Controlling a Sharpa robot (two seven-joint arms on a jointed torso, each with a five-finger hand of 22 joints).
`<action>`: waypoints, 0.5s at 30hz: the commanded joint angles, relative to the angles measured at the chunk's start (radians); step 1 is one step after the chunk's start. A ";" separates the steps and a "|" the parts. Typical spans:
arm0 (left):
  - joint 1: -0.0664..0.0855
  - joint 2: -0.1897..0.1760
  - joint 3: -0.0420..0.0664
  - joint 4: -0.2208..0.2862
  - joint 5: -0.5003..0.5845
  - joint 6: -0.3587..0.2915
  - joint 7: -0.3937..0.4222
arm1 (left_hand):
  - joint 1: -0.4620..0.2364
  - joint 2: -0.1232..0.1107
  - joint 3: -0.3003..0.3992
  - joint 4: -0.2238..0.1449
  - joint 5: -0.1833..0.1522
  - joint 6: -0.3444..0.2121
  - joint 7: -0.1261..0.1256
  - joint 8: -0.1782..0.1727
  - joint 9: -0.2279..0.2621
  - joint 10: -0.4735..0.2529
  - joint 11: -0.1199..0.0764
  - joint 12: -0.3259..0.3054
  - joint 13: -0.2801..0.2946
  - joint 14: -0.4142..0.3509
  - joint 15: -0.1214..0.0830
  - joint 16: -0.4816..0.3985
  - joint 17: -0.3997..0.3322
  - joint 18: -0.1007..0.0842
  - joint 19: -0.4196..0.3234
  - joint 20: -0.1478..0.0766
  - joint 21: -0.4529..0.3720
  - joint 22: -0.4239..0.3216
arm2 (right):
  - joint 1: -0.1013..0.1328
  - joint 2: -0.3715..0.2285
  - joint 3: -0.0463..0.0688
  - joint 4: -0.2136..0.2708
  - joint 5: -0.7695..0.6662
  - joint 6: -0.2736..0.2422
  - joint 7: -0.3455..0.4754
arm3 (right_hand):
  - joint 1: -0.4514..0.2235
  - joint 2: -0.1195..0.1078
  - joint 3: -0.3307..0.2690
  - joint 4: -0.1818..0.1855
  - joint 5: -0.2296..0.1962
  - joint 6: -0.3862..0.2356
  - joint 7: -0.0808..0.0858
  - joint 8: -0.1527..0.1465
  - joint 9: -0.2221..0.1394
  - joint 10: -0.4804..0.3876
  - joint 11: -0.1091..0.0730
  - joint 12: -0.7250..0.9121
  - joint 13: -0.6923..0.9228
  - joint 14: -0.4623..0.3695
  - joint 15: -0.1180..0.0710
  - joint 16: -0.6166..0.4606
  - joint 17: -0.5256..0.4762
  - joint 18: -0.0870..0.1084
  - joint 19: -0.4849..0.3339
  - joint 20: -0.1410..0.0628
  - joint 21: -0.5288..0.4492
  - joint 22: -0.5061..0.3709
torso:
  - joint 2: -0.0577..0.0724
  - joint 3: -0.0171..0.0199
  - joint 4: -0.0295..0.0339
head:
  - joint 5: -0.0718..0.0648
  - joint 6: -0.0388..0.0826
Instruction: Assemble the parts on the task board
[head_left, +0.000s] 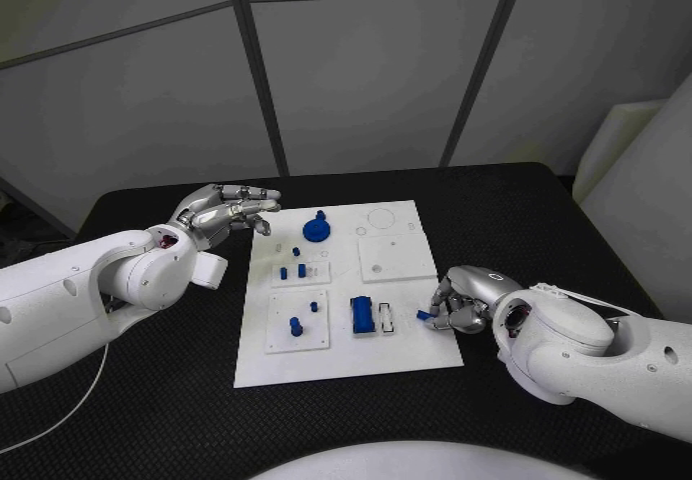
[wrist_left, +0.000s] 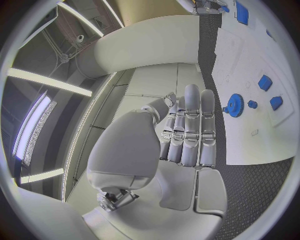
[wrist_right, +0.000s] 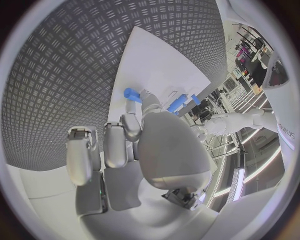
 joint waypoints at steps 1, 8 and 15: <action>0.001 0.000 0.001 0.002 0.003 0.010 0.006 | -0.003 0.006 -0.002 -0.007 0.002 0.002 0.001 -0.003 0.001 -0.006 -0.002 -0.002 0.001 0.000 0.001 -0.005 0.001 0.004 0.006 0.001 -0.005 -0.001 | -0.003 0.001 -0.002 0.017 0.124 -0.098 -0.010 | 0.040 0.052 -0.004 -0.003 0.012 0.000 -0.005 0.002 0.004 0.009 -0.008 -0.001 0.001 0.040 -0.006 0.004 0.001 -0.007 0.106 -0.004 0.003 0.263 | 0.000 -0.0011 0.0012 | 0.002 0.001; 0.001 0.000 0.001 0.004 0.003 0.009 0.005 | -0.003 0.006 -0.002 -0.007 0.002 0.002 0.001 -0.003 0.001 -0.006 -0.002 -0.002 0.001 0.000 0.001 -0.005 0.001 0.004 0.006 0.001 -0.005 -0.001 | -0.002 0.030 -0.002 0.034 0.246 -0.205 0.029 | 0.005 0.048 -0.017 0.013 0.017 0.002 -0.004 0.003 -0.002 0.012 -0.006 0.001 0.003 0.040 -0.005 0.004 0.003 -0.007 0.106 -0.003 0.003 0.263 | 0.002 0.0001 0.0000 | 0.005 0.002; 0.001 -0.002 0.001 0.007 0.003 0.008 0.005 | -0.003 0.006 -0.002 -0.007 0.002 0.002 0.001 -0.003 0.001 -0.006 -0.002 -0.002 0.001 0.000 0.001 -0.005 0.001 0.004 0.006 0.001 -0.005 -0.001 | -0.002 0.062 -0.002 0.019 0.290 -0.220 0.037 | -0.026 0.046 -0.029 0.032 0.015 0.010 -0.006 0.005 -0.005 0.017 -0.008 0.007 0.008 0.042 -0.005 0.007 0.008 -0.007 0.106 -0.003 0.003 0.263 | 0.001 -0.0003 -0.0014 | 0.008 0.000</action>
